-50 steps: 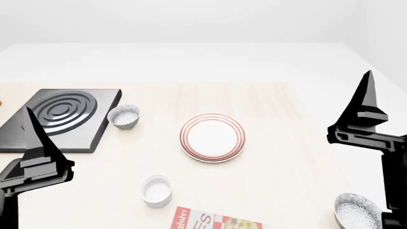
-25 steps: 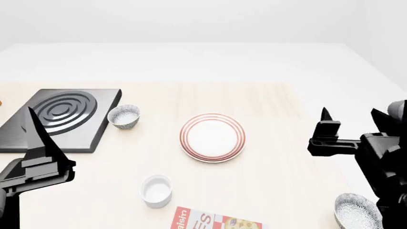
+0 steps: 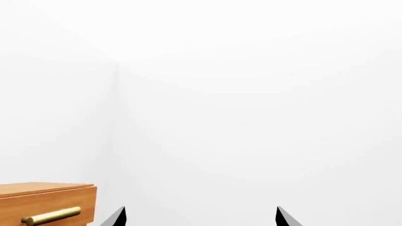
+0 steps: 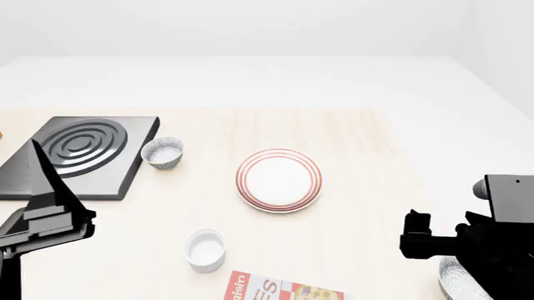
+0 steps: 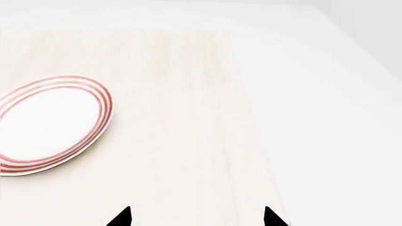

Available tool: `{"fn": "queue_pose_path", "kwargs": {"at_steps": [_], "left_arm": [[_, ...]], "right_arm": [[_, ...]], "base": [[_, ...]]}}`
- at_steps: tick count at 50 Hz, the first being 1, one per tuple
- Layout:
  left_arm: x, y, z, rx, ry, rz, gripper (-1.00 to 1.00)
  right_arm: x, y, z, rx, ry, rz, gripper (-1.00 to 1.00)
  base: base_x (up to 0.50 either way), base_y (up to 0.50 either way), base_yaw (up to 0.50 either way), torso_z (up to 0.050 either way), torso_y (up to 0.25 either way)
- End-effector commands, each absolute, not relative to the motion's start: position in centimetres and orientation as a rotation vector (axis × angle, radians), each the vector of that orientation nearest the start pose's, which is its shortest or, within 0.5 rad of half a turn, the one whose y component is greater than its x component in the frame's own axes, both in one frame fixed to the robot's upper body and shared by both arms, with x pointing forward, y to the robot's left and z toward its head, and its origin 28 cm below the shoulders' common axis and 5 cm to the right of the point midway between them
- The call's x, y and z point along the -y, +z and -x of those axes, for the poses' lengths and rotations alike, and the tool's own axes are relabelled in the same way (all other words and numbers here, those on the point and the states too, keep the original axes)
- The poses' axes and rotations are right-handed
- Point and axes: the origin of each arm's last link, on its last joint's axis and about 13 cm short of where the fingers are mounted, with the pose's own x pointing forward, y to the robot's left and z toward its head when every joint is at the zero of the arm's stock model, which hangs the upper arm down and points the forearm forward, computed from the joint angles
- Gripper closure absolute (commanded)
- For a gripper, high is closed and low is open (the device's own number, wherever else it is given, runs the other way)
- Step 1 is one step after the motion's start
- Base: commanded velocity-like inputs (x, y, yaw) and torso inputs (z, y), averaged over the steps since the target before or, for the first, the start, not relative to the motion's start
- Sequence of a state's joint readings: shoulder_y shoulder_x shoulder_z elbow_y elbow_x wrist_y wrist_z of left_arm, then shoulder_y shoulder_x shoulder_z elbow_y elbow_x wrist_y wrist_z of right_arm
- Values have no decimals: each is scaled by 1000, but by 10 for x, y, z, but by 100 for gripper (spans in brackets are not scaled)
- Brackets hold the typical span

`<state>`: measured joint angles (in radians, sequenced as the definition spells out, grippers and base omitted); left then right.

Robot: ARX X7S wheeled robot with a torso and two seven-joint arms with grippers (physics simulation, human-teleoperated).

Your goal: Pick the akita bowl next to the cookies box and place it on the plate.

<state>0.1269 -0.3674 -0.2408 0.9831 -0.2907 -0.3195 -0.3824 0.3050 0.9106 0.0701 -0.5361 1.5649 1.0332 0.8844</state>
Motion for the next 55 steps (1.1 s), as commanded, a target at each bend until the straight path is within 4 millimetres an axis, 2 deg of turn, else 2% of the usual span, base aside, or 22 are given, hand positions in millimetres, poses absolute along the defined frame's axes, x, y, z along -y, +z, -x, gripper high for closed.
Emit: {"fn": "queue_pose_path", "kwargs": {"at_steps": [1,10,19,26,41,55], "left_arm": [[-264,184,-143,584,289,-86,-100],[-264,184,-143,584,289,-87,-100],[-264,184,-143,584,291,-87,-100],[-264,184,-144,584,290,-88,-100],[-264,184,-143,584,292,-88,-100],[-264,183,-144,580,293,-88,-100]], "right_arm": [[198,170,-184,-603,-115,14,-100],[205,154,-188,-697,-137,-3,-100],[208,146,-188,-736,-147,-12,-100],[209,125,-188,-810,-140,-9,-100],[220,95,-191,-895,-166,-70,-100],[216,64,-184,-974,-168,-39,-100]], "base": [[0,0,0,0,0],[0,0,0,0,0],[0,0,0,0,0],[0,0,0,0,0],[0,0,0,0,0],[0,0,0,0,0]]}}
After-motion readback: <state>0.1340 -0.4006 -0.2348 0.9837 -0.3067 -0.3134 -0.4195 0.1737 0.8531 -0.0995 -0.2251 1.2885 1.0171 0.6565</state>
